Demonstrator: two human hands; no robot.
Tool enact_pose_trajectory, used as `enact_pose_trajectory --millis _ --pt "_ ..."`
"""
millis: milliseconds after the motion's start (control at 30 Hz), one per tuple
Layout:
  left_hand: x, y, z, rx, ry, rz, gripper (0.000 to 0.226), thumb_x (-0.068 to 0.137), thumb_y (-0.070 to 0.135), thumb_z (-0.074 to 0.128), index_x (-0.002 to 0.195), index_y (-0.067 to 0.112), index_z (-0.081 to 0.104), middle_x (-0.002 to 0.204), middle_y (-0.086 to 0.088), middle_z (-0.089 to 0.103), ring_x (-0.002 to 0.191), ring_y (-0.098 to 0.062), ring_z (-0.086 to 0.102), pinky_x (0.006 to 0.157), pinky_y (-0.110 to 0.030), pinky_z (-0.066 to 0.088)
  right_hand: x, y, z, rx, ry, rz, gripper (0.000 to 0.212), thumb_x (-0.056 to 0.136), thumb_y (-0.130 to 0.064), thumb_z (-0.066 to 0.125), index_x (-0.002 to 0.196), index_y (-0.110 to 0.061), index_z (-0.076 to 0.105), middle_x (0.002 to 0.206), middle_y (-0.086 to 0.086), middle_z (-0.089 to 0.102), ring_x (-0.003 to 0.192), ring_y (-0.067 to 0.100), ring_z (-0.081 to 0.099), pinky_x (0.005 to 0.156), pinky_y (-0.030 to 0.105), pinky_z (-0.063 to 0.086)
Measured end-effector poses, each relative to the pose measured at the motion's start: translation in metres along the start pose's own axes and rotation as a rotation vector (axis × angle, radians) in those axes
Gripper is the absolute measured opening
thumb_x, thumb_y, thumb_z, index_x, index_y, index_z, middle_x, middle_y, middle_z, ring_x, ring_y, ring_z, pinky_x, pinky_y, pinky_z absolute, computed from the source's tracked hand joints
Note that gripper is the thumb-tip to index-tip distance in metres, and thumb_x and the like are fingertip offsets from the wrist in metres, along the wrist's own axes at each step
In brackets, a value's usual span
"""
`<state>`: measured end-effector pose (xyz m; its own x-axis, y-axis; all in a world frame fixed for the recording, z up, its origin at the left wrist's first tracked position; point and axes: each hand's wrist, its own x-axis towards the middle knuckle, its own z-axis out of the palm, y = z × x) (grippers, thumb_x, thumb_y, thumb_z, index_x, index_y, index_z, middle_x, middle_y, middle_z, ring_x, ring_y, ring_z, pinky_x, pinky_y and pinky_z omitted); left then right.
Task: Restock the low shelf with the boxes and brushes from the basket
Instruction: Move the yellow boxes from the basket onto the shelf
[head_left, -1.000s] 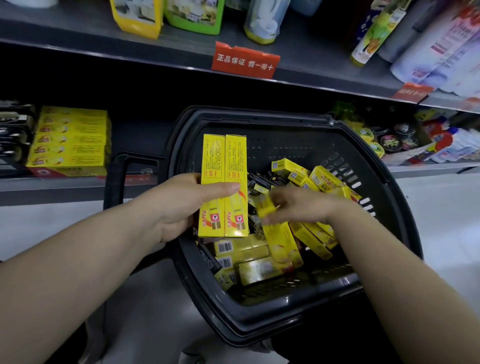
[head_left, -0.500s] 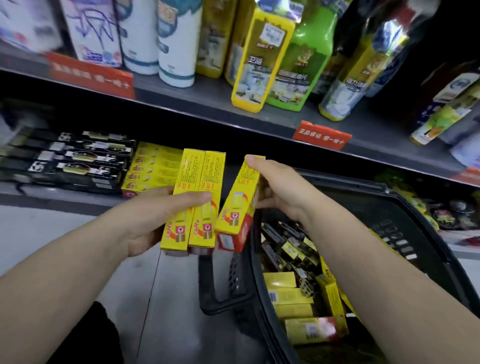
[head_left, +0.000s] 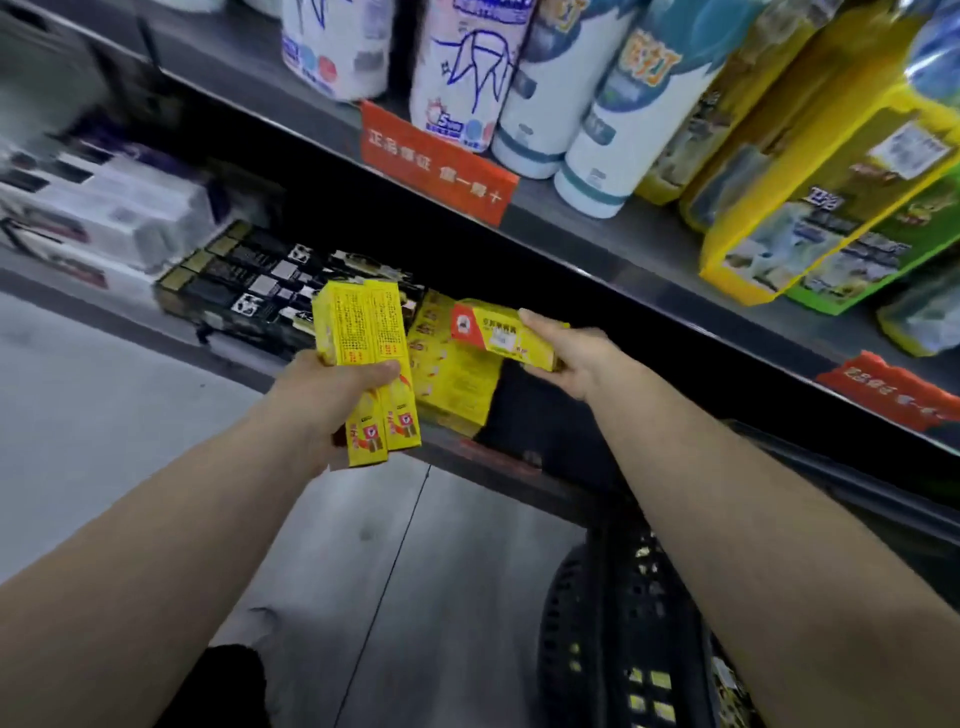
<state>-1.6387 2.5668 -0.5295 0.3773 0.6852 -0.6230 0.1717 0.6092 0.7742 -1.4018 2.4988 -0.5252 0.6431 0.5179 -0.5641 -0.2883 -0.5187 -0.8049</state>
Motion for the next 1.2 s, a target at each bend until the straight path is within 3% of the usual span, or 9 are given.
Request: enact_pose_trajectory --millis 167,267,400,467,600,733,833,1033,1200 --pt "0.023 0.004 0.001 0.045 0.019 0.037 0.046 0.075 0.024 0.077 0.114 0.017 0.053 0.1 -0.005 0.069 0.08 -0.027 0.069 0.055 -0.039 0.055 0.059 -0.002 0.016 0.013 0.06 -0.092 0.051 0.079 -0.025 0.075 0.121 -0.004 0.055 0.114 0.01 0.064 0.082 0.012 0.064 0.079 0.029 0.055" --pt "0.036 0.008 0.003 0.078 0.033 0.064 0.048 0.075 0.026 0.076 0.116 0.02 0.051 0.104 -0.002 0.067 0.089 -0.028 0.067 0.067 -0.045 0.056 0.099 -0.001 0.025 -0.089 0.169 -0.186 0.054 0.081 -0.031 0.071 0.126 -0.009 0.048 0.124 0.01 0.056 0.107 0.022 0.059 0.096 0.038 0.049" --pt "0.049 0.007 0.014 0.081 0.032 0.048 0.047 0.075 0.027 0.076 0.115 0.021 0.052 0.105 -0.002 0.066 0.094 -0.029 0.064 0.081 -0.053 0.053 0.14 0.0 0.038 -0.328 0.254 -0.295 0.05 0.085 -0.038 0.065 0.123 -0.011 0.048 0.125 0.013 0.055 0.114 0.028 0.053 0.1 0.042 0.043" --pt "0.054 0.003 0.021 0.089 0.007 0.033 0.044 0.075 0.027 0.076 0.112 0.021 0.053 0.103 0.0 0.067 0.093 -0.027 0.065 0.082 -0.052 0.053 0.154 0.004 0.042 -0.452 0.239 -0.325 0.055 0.085 -0.038 0.065 0.126 -0.007 0.048 0.122 0.013 0.058 0.108 0.025 0.055 0.094 0.033 0.046" --pt "0.064 -0.004 0.026 0.073 -0.009 -0.037 0.044 0.075 0.026 0.076 0.112 0.021 0.053 0.098 0.001 0.067 0.086 -0.023 0.066 0.063 -0.037 0.053 0.178 0.011 0.041 -0.584 0.012 -0.37 0.038 0.085 -0.005 0.066 0.117 0.001 0.047 0.095 0.012 0.054 0.07 0.009 0.049 0.05 0.005 0.039" --pt "0.077 -0.001 0.023 0.047 0.032 -0.036 0.048 0.074 0.026 0.076 0.117 0.02 0.053 0.103 -0.003 0.068 0.086 -0.026 0.067 0.056 -0.039 0.056 0.194 0.012 0.038 -0.893 -0.129 -0.371 0.041 0.09 0.0 0.056 0.128 0.005 0.044 0.125 0.027 0.051 0.098 0.023 0.051 0.05 0.003 0.034" --pt "0.081 0.001 0.027 0.003 0.042 -0.029 0.045 0.076 0.023 0.075 0.115 0.019 0.053 0.101 -0.002 0.068 0.08 -0.023 0.068 0.042 -0.029 0.051 0.197 0.01 0.038 -0.986 -0.138 -0.368 0.042 0.094 -0.007 0.052 0.135 -0.004 0.044 0.132 0.022 0.045 0.117 0.032 0.049 0.069 0.014 0.038" --pt "0.082 0.0 0.03 0.005 0.023 -0.029 0.047 0.077 0.024 0.074 0.118 0.018 0.053 0.103 -0.002 0.068 0.088 -0.026 0.067 0.061 -0.035 0.053 0.195 0.01 0.045 -1.095 -0.138 -0.296 0.042 0.098 -0.01 0.044 0.14 -0.003 0.038 0.138 0.021 0.045 0.124 0.031 0.046 0.088 0.027 0.039" --pt "0.076 0.002 0.027 0.01 0.003 -0.014 0.047 0.076 0.024 0.075 0.117 0.018 0.053 0.102 -0.003 0.068 0.085 -0.026 0.067 0.059 -0.034 0.052 0.172 0.008 0.049 -1.366 -0.139 -0.207 0.067 0.099 -0.027 0.042 0.151 -0.018 0.002 0.158 0.014 0.0 0.145 0.033 0.005 0.116 0.038 0.011"
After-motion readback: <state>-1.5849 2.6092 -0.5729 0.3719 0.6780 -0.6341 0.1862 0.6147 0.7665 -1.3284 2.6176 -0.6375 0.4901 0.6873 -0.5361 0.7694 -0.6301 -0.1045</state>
